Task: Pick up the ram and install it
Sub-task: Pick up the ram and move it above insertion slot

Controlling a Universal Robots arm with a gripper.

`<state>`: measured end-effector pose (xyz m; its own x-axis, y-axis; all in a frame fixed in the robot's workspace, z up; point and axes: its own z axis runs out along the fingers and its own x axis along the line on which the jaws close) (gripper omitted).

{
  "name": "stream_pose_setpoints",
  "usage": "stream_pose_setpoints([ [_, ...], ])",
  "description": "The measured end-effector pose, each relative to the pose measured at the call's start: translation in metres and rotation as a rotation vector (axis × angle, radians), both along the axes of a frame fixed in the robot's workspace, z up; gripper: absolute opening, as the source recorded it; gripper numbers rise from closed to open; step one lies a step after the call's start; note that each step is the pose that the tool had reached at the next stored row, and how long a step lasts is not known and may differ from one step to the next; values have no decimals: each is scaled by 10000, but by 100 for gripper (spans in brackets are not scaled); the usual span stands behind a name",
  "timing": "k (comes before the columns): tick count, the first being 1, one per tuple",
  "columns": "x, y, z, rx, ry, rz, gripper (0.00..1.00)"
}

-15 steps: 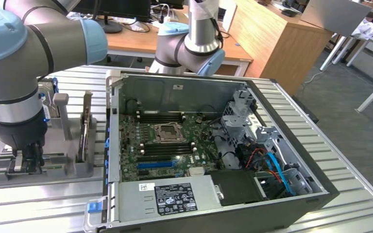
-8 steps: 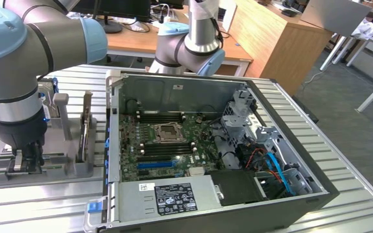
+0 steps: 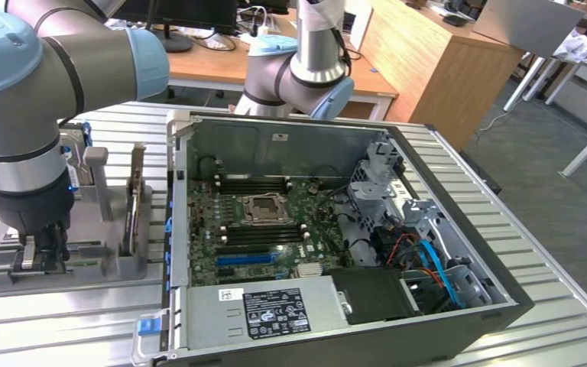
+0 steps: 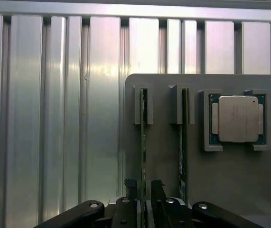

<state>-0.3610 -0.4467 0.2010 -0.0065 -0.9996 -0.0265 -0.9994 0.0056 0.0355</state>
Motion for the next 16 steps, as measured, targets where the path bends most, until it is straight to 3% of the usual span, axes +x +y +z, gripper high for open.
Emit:
stream_pose_setpoints([
  [3, 0, 0, 0, 0, 0, 0, 25],
  [5, 0, 0, 0, 0, 0, 0, 12],
  [16, 0, 0, 0, 0, 0, 0, 11],
])
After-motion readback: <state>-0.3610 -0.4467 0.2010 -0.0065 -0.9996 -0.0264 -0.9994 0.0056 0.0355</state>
